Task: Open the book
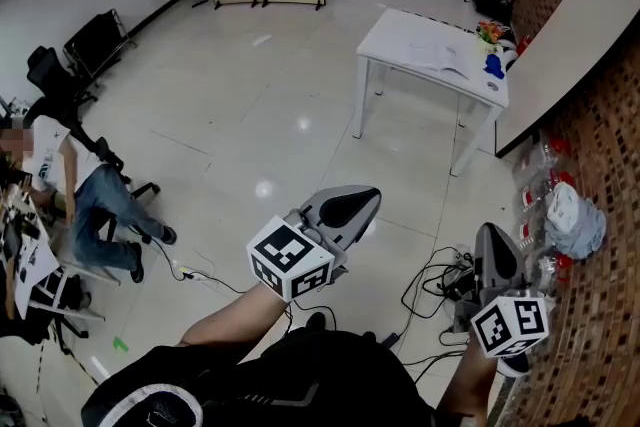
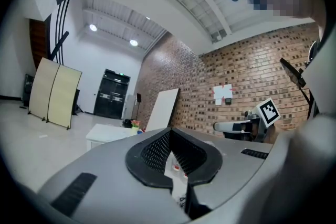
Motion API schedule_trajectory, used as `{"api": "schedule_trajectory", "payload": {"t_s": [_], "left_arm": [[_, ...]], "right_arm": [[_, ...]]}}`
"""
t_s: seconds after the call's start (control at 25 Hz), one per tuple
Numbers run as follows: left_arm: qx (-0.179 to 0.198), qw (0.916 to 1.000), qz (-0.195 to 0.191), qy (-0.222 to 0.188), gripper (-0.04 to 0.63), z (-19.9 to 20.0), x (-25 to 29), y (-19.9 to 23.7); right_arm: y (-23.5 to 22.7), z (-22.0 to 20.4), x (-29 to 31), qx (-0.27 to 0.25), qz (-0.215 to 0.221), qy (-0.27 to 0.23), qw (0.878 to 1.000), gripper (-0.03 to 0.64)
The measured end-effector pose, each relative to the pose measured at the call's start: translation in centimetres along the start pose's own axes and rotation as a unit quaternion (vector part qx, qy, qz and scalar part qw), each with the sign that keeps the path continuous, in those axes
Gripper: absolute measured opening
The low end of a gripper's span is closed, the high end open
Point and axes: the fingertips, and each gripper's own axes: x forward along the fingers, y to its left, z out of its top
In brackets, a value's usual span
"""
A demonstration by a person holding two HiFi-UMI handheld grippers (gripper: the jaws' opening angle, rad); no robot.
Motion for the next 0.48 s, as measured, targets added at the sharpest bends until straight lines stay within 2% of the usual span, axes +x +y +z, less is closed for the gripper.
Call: {"api": "schedule_trajectory", "payload": {"t_s": [0.48], "left_arm": [[-0.004,1.0000,0.000,0.004,-0.002,0.10,1.06,0.33]], "right_arm": [[-0.88,-0.08,0.54,0.009,-0.004,0.004,1.000,0.003]]}}
